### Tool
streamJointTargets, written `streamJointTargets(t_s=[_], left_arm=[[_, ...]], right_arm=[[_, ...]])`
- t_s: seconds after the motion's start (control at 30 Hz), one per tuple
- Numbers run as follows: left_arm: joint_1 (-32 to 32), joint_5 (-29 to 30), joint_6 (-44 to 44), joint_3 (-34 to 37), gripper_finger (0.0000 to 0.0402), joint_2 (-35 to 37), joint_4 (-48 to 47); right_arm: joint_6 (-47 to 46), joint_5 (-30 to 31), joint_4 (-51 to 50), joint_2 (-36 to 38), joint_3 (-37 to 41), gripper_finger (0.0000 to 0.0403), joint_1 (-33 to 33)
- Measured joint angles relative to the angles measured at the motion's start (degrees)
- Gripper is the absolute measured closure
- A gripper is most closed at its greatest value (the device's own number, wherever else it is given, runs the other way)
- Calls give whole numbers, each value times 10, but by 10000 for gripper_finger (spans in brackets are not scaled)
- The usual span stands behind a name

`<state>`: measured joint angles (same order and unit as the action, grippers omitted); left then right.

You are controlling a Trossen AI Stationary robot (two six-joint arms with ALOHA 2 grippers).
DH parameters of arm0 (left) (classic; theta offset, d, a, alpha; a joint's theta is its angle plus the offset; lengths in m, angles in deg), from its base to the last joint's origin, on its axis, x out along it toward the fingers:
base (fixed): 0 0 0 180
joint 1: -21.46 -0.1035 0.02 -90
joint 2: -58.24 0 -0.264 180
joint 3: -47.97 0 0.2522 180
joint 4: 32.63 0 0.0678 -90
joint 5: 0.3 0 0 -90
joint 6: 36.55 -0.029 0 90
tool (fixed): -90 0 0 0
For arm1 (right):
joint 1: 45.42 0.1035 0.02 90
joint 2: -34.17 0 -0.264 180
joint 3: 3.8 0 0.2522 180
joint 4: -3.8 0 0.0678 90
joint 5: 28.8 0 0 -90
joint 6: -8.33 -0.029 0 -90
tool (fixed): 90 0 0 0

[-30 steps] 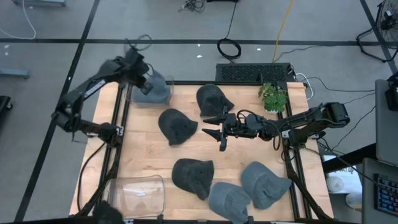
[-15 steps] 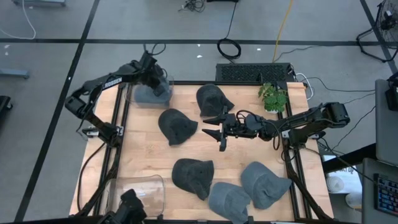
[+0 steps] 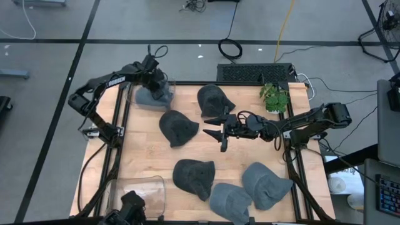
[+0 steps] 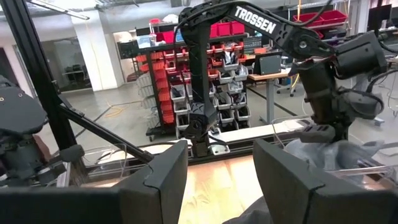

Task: Pick & Place hat
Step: Put the top gray cap into the top transparent bin

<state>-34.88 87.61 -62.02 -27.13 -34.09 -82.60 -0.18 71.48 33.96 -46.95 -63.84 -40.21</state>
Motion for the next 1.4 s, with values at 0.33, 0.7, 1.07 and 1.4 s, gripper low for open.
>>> streamJointTargets(t_s=[0.33, 0.7, 1.07, 1.4], left_arm=[[6, 17, 3, 0, 391, 100, -10], [-30, 62, 74, 13, 398, 175, -130], [-36, -24, 81, 119, 399, 67, 19], [-35, 11, 88, 53, 388, 100, -38]], right_arm=[[-2, 0, 0, 0, 0, 229, 2], [-3, 0, 2, 0, 0, 229, 2], [-15, -16, 9, 0, 0, 229, 2], [-14, -16, -1, 0, 0, 229, 2]])
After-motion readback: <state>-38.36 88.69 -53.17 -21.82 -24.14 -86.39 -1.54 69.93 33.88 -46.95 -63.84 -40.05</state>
